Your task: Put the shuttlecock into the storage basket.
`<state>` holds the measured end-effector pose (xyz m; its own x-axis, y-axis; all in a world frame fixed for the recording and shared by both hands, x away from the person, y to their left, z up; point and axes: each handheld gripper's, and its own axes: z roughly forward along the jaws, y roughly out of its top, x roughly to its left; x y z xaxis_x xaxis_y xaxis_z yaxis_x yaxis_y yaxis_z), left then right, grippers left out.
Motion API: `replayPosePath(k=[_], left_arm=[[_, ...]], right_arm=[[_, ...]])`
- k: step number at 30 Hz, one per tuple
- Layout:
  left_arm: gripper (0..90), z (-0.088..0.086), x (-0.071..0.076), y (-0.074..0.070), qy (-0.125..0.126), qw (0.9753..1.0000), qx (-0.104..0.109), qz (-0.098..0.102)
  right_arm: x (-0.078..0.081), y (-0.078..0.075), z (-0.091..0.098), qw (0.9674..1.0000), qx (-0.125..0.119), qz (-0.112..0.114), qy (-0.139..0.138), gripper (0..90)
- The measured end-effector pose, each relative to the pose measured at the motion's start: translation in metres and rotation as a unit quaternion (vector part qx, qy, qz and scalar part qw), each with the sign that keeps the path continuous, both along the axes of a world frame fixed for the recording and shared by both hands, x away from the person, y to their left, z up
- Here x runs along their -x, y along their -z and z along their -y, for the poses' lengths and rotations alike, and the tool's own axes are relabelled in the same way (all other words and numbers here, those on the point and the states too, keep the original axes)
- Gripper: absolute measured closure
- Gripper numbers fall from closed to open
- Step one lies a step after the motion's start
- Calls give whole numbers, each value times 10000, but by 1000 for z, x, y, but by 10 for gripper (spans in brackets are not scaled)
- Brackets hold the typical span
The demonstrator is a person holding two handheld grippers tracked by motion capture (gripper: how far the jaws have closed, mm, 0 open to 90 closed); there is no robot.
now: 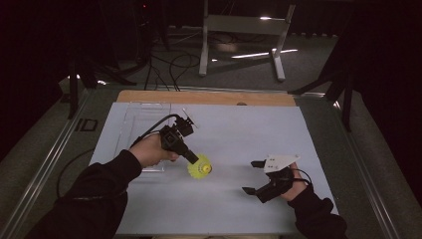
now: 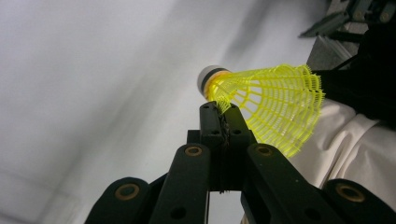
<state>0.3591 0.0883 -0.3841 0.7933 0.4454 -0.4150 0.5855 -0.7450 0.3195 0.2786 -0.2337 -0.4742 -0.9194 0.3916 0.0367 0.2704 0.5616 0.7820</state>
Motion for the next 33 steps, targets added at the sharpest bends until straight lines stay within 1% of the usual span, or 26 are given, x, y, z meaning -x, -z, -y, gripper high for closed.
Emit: replayPosePath(k=[1,2,5,6,7,8,9,10,11,12,14,15,16,17,18,19,20,21,23,25,28,29,30,31,32,33], left_arm=[[900,0,0,0,0,10000,0,0],[900,-4,-2,-3,-58,10000,8,-28],[900,-9,-4,-6,-100,9999,-1,-32],[900,-14,-5,-10,-133,9999,-37,-12],[900,-14,-5,-10,-133,9999,-37,-12],[900,-18,-6,-15,-179,9998,-66,32],[900,-18,-6,-15,-179,9998,-66,32],[900,-24,-7,-21,-206,9997,-106,93],[900,-24,-7,-21,-206,9997,-106,93],[900,-31,-8,-28,-335,9993,-69,129],[900,-39,-10,-37,-425,9989,-61,187],[900,-39,-10,-37,-425,9989,-61,187],[900,-45,-12,-42,-468,9986,-72,240],[900,-45,-12,-42,-468,9986,-72,240],[900,-52,-12,-48,-555,9981,-76,270],[900,-52,-12,-48,-555,9981,-76,270],[900,-59,-13,-52,-635,9974,-109,329],[900,-59,-13,-52,-635,9974,-109,329],[900,-66,-13,-56,-710,9968,-126,346],[900,-78,-15,-60,-846,9955,-223,351],[900,-90,-16,-61,-1015,9938,-301,324],[900,-90,-16,-61,-1015,9938,-301,324],[900,-99,-18,-60,-1127,9924,-390,291],[900,-99,-18,-60,-1127,9924,-390,291],[900,-108,-19,-59,-1245,9908,-467,248],[900,-108,-19,-59,-1245,9908,-467,248]], right_arm=[[0,0,0,10000,0,0,0,95],[1,2,5,9999,-70,-9,80,95],[1,4,12,9996,-129,1,233,95],[2,5,14,9994,-143,29,307,96],[2,5,14,9994,-143,29,307,96],[3,6,18,9991,-148,81,377,96],[3,6,18,9991,-148,81,377,96],[5,7,21,9988,-179,114,441,95],[5,7,22,9987,-176,126,469,95],[6,7,24,9984,-182,168,517,95],[7,7,26,9980,-236,196,552,95],[7,7,26,9980,-236,196,552,95],[8,7,27,9977,-260,234,580,95],[8,7,27,9977,-260,234,580,95],[8,7,28,9977,-265,227,582,95],[8,7,28,9977,-265,227,582,95],[8,7,29,9976,-272,220,595,95],[8,8,29,9977,-280,193,591,95],[8,8,29,9977,-253,199,593,95],[7,9,28,9978,-275,163,578,96],[7,9,29,9978,-301,178,569,96],[7,9,28,9977,-291,189,574,96],[7,9,29,9977,-320,191,561,96],[7,9,29,9977,-320,191,561,96],[7,8,29,9977,-315,194,567,96],[7,8,29,9977,-315,194,567,96]])
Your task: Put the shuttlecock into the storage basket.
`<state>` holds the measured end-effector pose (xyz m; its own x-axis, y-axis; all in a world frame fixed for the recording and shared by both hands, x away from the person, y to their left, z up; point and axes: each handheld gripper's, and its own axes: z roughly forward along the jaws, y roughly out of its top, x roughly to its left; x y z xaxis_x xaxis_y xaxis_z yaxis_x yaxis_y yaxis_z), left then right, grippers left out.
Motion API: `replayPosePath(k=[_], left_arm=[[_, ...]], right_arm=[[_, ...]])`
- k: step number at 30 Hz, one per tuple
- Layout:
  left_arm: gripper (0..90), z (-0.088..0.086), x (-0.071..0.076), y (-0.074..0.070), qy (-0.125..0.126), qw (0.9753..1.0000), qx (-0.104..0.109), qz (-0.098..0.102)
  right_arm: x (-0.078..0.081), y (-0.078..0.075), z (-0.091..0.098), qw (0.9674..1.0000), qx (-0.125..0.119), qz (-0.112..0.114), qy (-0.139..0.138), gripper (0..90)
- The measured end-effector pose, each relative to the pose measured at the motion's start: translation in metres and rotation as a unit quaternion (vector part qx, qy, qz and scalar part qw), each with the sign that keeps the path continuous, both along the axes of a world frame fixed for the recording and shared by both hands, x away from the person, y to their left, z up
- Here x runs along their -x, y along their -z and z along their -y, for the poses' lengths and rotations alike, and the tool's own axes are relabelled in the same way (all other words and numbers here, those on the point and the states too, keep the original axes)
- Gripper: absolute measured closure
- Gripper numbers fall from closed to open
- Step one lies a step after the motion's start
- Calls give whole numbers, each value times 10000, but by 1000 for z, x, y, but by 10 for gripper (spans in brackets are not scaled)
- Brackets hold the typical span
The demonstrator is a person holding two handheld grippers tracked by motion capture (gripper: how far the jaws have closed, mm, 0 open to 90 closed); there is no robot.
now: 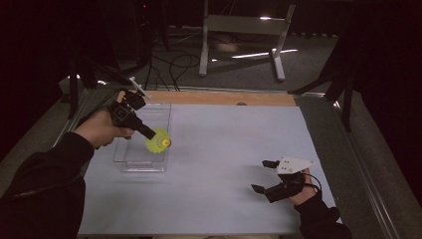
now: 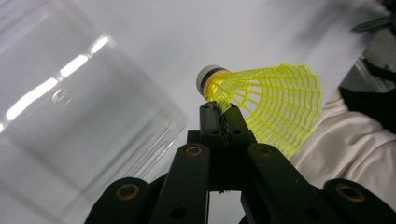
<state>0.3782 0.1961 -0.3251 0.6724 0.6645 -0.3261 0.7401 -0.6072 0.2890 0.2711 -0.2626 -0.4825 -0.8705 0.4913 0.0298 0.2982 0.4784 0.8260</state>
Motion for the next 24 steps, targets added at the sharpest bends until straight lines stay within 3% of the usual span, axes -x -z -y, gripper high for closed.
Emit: replayPosePath(k=[4,9,13,23,24], left_arm=[[900,-19,-3,5,-222,9997,-108,-75],[900,-26,-8,13,-337,9991,-198,-191],[900,-26,-11,22,-354,9984,-339,-280],[900,-21,-18,38,-324,9978,-423,-393],[900,-18,-22,46,-317,9972,-522,-424]], right_arm=[[0,0,1,10000,-54,-1,-1,96],[-1,1,1,10000,-32,-71,-2,96],[-1,2,0,10000,-23,-88,-18,95],[-1,4,1,9999,-4,-143,-49,96],[-1,4,0,9999,-10,-146,-70,96]])
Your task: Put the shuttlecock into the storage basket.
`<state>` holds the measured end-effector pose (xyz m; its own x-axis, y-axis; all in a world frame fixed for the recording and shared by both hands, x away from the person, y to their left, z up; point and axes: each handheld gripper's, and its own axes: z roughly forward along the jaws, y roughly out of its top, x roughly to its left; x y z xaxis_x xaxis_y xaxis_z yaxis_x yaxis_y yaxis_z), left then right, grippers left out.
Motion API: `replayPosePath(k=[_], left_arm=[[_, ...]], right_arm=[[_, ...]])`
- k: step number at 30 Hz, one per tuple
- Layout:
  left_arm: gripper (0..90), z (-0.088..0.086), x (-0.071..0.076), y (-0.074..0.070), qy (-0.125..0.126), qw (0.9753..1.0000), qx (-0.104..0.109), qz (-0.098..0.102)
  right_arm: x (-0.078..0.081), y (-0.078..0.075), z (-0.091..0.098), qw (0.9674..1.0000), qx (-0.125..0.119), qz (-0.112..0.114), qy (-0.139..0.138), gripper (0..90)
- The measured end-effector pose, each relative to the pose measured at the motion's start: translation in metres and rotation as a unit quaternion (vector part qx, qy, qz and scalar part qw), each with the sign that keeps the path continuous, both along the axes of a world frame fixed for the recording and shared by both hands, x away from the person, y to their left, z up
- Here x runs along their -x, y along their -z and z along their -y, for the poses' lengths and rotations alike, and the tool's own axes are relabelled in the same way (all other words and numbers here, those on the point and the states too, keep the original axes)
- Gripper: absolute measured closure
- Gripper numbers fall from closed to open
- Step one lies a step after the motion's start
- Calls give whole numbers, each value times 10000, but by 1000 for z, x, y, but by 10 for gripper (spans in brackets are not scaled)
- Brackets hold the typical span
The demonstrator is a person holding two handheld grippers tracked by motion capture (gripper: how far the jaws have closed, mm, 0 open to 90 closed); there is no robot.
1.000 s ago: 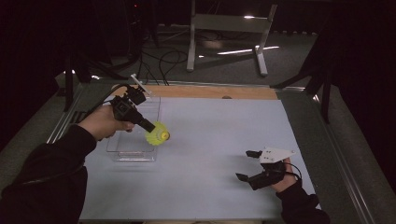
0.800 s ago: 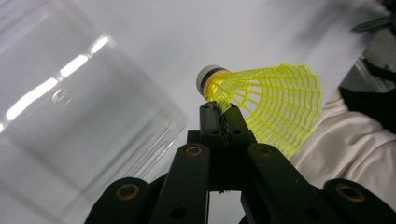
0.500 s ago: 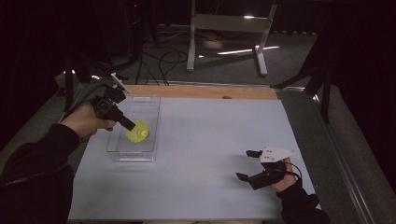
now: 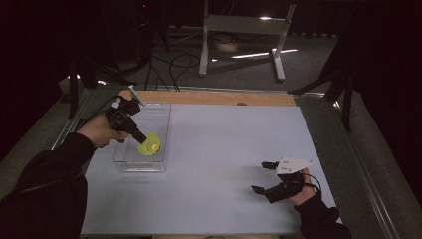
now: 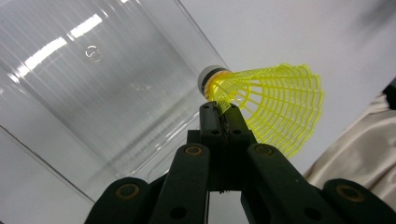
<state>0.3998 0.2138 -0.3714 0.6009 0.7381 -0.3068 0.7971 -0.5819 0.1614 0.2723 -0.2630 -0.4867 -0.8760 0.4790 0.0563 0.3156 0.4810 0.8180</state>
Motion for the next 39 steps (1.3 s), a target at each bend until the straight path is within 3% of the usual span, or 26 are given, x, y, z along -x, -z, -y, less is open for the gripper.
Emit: replayPosePath(k=[20,27,32,33,36,39], left_arm=[[900,12,-8,41,96,9991,-248,-343],[900,13,-8,49,79,9988,-293,-376],[888,13,-8,51,101,9983,-442,-354],[861,14,-8,52,106,9983,-456,-349],[627,16,-6,50,90,9978,-635,-151],[431,17,-4,44,76,9977,-665,89]], right_arm=[[0,1,2,10000,31,-85,13,96],[-1,2,3,9999,33,-98,10,96],[-1,2,3,9999,39,-113,7,96],[-1,2,3,9999,39,-119,8,96],[-1,2,2,9999,52,-140,-4,96],[-1,2,2,9999,55,-141,-4,95]])
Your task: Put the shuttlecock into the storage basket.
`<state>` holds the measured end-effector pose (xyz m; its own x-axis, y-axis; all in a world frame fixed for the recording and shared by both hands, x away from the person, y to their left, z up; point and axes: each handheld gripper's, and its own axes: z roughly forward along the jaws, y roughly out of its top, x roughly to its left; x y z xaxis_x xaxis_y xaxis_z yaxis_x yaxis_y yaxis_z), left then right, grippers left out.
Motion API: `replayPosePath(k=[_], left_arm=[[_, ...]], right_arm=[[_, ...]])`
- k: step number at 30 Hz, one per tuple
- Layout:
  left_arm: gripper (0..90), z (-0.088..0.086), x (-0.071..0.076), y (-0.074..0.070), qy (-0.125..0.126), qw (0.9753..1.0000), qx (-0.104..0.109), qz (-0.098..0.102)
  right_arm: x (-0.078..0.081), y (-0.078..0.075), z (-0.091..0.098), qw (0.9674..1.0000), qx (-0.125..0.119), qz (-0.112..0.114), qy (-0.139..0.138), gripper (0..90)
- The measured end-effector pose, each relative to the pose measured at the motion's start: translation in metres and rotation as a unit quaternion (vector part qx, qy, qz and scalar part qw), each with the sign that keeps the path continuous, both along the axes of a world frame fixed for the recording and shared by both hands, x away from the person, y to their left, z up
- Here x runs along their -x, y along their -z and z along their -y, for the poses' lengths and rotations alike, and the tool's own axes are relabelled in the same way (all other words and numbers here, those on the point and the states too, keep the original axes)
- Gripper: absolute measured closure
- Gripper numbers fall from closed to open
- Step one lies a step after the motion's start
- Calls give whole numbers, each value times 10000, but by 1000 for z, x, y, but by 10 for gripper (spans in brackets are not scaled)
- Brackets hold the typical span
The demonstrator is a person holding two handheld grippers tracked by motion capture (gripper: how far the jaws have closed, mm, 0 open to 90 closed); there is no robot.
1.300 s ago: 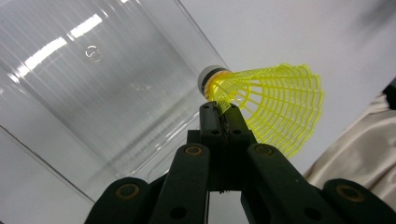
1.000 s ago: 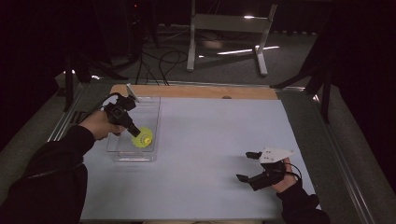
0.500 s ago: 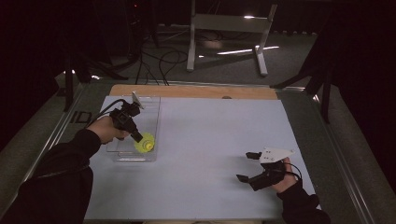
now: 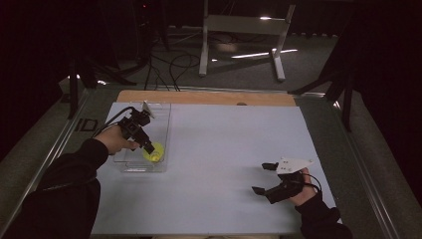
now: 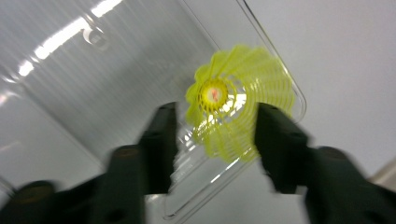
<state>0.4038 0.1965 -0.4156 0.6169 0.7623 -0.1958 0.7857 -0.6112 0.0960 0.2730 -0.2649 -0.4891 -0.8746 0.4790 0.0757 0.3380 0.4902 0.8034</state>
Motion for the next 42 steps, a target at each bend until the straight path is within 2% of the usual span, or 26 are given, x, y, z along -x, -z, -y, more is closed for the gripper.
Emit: replayPosePath(k=[1,4,7,8,10,11,16,19,22,24,27,29,32,34,35,38,41,42], left_arm=[[348,1,1,-2,-27,9999,-38,96],[206,2,2,-6,-41,9995,-143,262],[135,1,4,-11,-75,9992,-54,389],[110,1,4,-13,-11,9993,0,380],[7,1,5,-15,-23,9992,178,369],[6,2,7,-16,65,9990,220,393],[2,6,11,-17,193,9978,434,453],[2,10,14,-18,335,9962,511,615],[2,17,19,-21,529,9919,734,892],[2,22,22,-22,675,9892,840,997],[2,33,27,-22,913,9837,956,1223],[2,40,30,-21,1095,9805,992,1294],[2,48,33,-20,1298,9740,1109,1493],[2,54,37,-20,1491,9668,1202,1693],[2,57,38,-20,1555,9647,1243,1722],[2,65,43,-18,1777,9559,1429,1853],[2,73,48,-14,1931,9501,1507,1934],[2,75,49,-13,1962,9490,1544,1925]], right_arm=[[0,0,0,10000,-2,0,-1,95],[0,0,0,10000,-4,-3,8,96],[0,0,0,10000,-11,-6,8,95],[0,0,0,10000,-8,-2,4,96],[0,0,0,10000,-16,-8,6,96],[0,0,0,10000,-15,-6,7,96],[1,0,0,10000,-38,-18,0,95],[1,1,1,10000,-43,-43,13,95],[1,2,2,10000,-43,-32,12,96],[2,2,3,10000,-40,-44,16,95],[3,3,3,10000,-9,-54,43,96],[3,3,3,10000,4,-63,34,96],[4,3,4,10000,4,-64,40,96],[4,3,5,10000,3,-49,66,96],[4,3,6,10000,-11,-37,81,96],[5,3,8,9999,-44,0,105,96],[5,2,8,9999,-47,10,132,95],[5,2,8,9999,-53,-11,136,95]])
